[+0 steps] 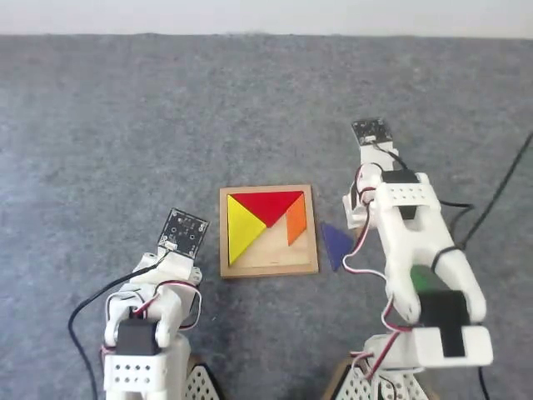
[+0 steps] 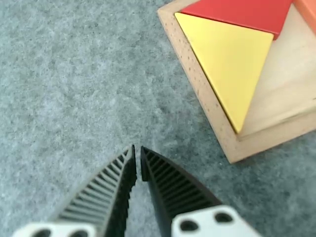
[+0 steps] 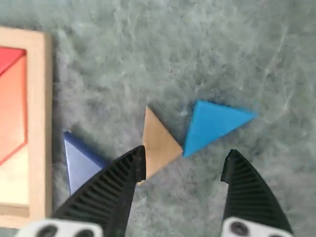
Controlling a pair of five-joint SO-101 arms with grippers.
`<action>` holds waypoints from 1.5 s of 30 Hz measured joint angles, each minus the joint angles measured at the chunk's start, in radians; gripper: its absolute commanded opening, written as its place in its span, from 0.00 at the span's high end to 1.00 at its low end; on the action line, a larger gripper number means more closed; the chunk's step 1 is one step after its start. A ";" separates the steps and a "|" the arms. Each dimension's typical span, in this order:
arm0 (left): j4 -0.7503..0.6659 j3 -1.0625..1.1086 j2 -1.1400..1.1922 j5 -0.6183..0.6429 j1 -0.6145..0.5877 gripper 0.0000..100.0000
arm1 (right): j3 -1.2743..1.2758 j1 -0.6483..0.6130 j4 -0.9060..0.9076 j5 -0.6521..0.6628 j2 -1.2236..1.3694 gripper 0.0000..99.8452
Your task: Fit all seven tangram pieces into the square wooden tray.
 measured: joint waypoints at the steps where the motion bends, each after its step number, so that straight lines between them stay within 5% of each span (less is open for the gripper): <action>1: 0.000 0.000 0.000 0.000 0.000 0.98 | 0.000 -0.002 -0.002 0.000 0.011 0.75; 17: 0.000 0.000 0.000 0.000 0.000 0.98 | -0.002 -0.068 -0.011 -0.032 0.117 0.75; 25: 0.000 0.000 0.000 0.000 0.000 0.98 | -0.003 -0.068 -0.026 -0.032 0.117 0.93; 35: 0.000 0.000 0.000 0.000 0.000 0.98 | -0.012 -0.068 -0.051 -0.041 0.117 0.99; 45: 0.000 0.000 0.000 0.000 0.000 0.98 | -0.095 -0.330 0.141 -0.336 -0.097 0.98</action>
